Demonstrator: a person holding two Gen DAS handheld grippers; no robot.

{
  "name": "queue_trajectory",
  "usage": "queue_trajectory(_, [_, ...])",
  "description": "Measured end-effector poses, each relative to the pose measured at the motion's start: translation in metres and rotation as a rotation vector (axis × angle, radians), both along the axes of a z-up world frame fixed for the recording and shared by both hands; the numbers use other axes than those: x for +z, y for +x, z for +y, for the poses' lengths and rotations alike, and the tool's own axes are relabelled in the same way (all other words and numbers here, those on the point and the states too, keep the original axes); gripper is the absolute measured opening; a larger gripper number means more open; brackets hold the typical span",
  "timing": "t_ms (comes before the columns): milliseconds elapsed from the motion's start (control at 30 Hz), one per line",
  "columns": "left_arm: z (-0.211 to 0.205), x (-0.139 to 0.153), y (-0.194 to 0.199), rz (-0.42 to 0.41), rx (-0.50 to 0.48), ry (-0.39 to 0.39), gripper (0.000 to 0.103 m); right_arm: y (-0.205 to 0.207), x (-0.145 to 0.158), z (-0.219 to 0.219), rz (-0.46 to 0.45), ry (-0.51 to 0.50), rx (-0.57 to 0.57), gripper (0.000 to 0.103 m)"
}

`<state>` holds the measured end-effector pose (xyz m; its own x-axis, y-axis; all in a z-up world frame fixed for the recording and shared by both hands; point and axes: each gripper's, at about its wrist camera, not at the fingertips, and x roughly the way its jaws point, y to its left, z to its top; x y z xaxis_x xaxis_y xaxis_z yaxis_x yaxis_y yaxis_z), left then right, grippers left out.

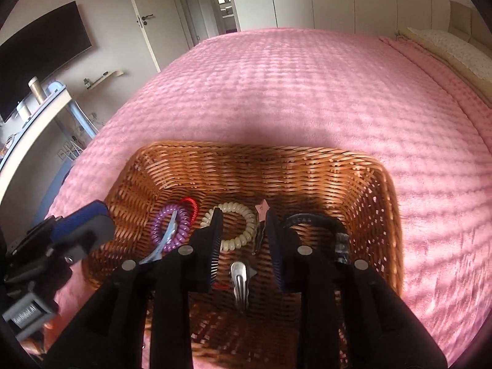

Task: Organize jewelry
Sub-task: 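Carry both hair clips into the wicker basket and open both tools, then grasp the pearl bracelet with the left tool while the right grasps the clear bead bracelet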

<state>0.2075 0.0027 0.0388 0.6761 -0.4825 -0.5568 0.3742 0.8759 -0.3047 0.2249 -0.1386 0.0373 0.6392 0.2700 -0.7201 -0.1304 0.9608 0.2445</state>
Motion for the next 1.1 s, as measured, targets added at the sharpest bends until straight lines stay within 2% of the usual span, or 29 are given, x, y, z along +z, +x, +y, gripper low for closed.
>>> queue_trajectory(133, [0.014,0.019,-0.03,-0.047,0.002,-0.011,0.036,-0.034,0.021,-0.004,-0.044,0.025,0.012,0.026])
queue_trajectory(300, [0.039,0.036,-0.072,-0.087,0.025,-0.027,0.036,-0.083,0.038,-0.012,-0.104,0.074,0.005,0.031])
queue_trajectory(433, [0.055,0.033,-0.098,-0.086,0.048,-0.018,0.039,-0.123,0.041,-0.019,-0.144,0.083,-0.005,0.046])
queue_trajectory(467, [0.058,0.029,-0.105,-0.082,0.056,-0.015,0.039,-0.133,0.039,-0.02,-0.153,0.078,-0.003,0.046])
queue_trajectory(733, [0.083,-0.007,-0.126,-0.007,0.099,-0.032,0.039,-0.177,0.0,-0.017,-0.129,0.045,-0.008,0.046])
queue_trajectory(933, [0.084,-0.037,-0.126,0.056,0.106,-0.021,0.039,-0.18,-0.039,-0.017,-0.069,-0.001,-0.045,0.046])
queue_trajectory(1100, [0.076,-0.06,-0.11,0.132,0.11,0.016,0.039,-0.171,-0.061,-0.016,-0.029,-0.019,-0.061,0.046])
